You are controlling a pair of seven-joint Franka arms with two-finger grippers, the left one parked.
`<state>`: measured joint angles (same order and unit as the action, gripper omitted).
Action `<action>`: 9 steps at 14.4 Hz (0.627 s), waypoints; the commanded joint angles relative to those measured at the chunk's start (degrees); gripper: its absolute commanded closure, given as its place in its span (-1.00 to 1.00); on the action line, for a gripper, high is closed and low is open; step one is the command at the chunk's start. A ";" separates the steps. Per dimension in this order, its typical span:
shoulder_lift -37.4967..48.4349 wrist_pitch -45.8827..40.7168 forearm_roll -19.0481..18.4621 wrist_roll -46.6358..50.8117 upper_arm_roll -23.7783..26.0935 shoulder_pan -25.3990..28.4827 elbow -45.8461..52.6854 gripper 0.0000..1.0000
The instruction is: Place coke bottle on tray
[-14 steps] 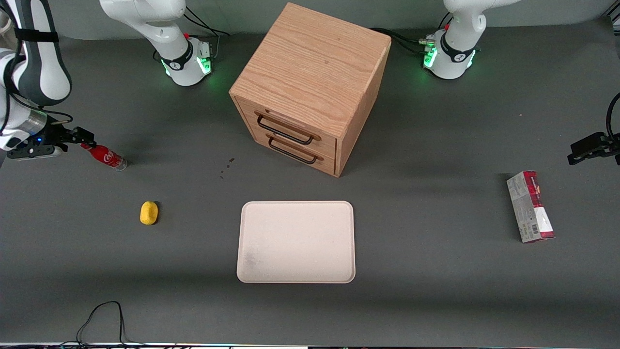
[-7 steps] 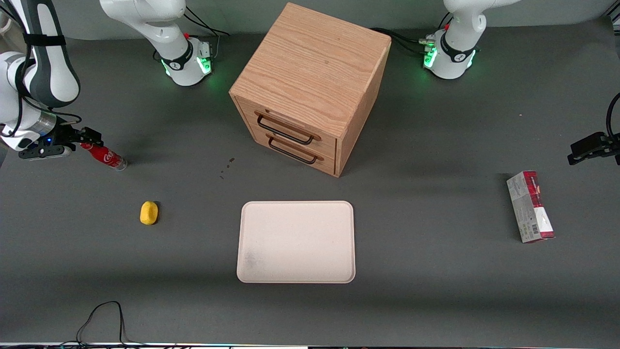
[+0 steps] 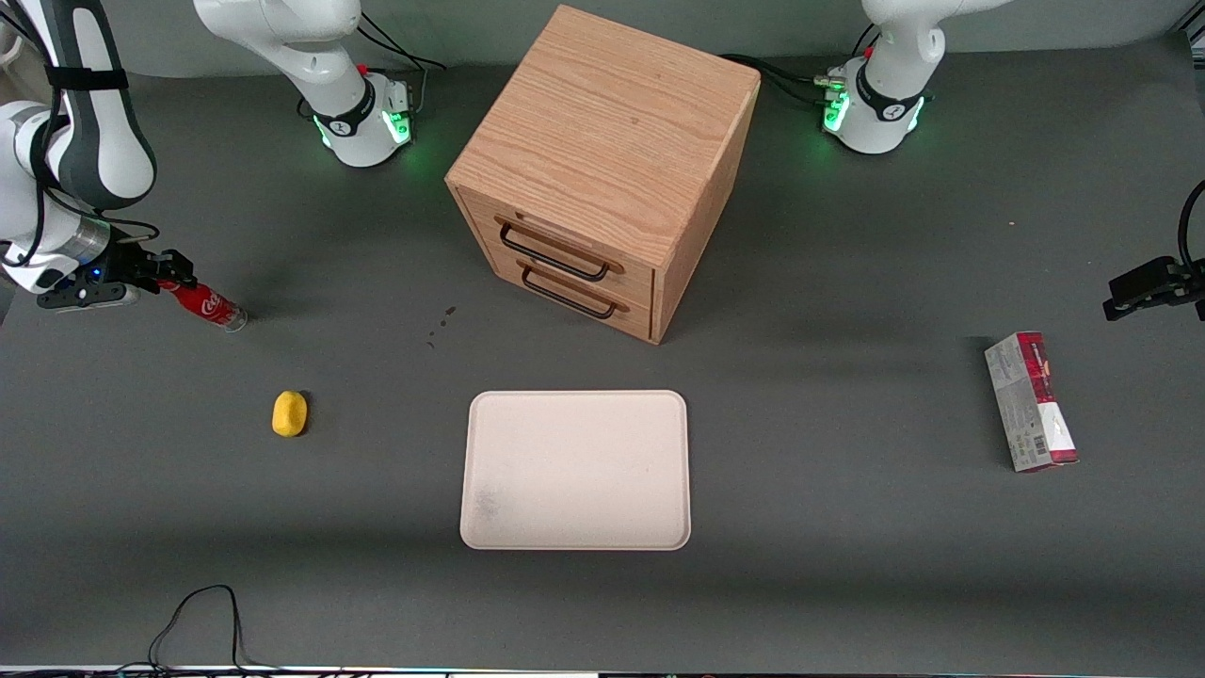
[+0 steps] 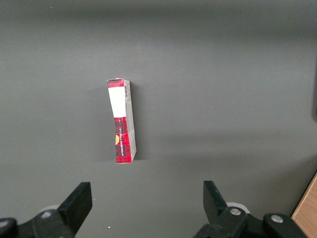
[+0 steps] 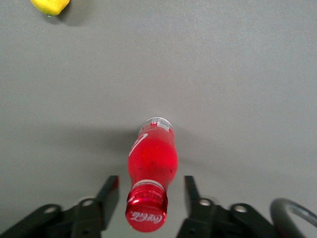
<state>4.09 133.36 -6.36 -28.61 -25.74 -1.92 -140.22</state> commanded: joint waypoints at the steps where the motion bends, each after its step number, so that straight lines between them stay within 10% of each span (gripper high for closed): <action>1: 0.39 -0.38 0.03 -0.48 -0.54 0.51 0.21 0.71; 9: 1.09 -17.29 0.47 0.22 0.08 3.58 13.61 0.84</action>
<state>4.42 124.30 -6.33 -28.61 -25.52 -0.58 -134.61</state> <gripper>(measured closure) 0.687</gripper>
